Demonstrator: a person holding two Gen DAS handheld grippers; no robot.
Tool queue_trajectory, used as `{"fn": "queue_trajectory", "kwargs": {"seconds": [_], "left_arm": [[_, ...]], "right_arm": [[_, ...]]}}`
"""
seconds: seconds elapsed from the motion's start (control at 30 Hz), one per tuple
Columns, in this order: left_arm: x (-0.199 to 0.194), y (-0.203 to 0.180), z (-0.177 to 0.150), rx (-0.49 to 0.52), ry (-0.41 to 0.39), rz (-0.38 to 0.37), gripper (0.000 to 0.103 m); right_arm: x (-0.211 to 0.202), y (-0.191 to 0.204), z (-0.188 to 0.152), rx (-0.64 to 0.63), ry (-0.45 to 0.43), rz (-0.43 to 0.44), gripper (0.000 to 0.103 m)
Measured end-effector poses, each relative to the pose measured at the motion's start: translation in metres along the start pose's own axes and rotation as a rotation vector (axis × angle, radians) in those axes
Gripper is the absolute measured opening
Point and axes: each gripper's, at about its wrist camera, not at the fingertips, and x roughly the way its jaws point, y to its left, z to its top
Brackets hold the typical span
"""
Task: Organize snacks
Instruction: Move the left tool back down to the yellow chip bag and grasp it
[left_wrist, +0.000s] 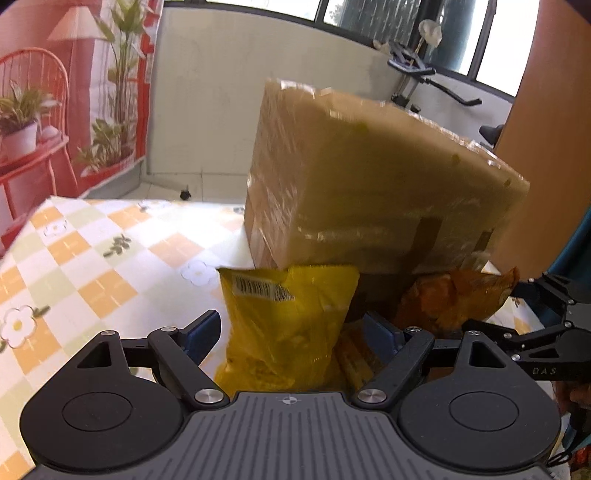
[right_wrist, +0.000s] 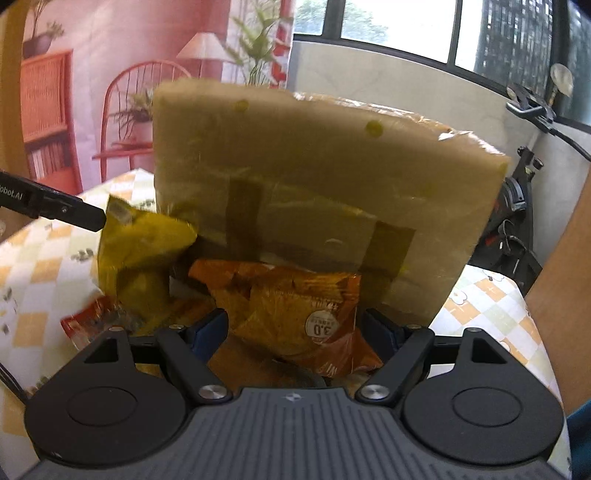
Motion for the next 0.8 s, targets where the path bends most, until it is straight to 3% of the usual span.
{"fn": "queue_trajectory", "kwargs": {"seconds": [0.57,0.77,0.8], "left_arm": [[0.040,0.008,-0.012,-0.024,0.085,0.013,0.086],[0.034,0.004,-0.014,-0.012,0.068,0.012,0.075],[0.032,0.003,-0.014,-0.008,0.064,0.014,0.074]], "right_arm": [[0.029,-0.003,-0.003,-0.004,0.008,0.048,0.085],[0.030,-0.003,-0.003,0.001,0.003,0.061,0.084],[0.030,-0.003,-0.003,0.003,-0.003,0.064,0.081]]}}
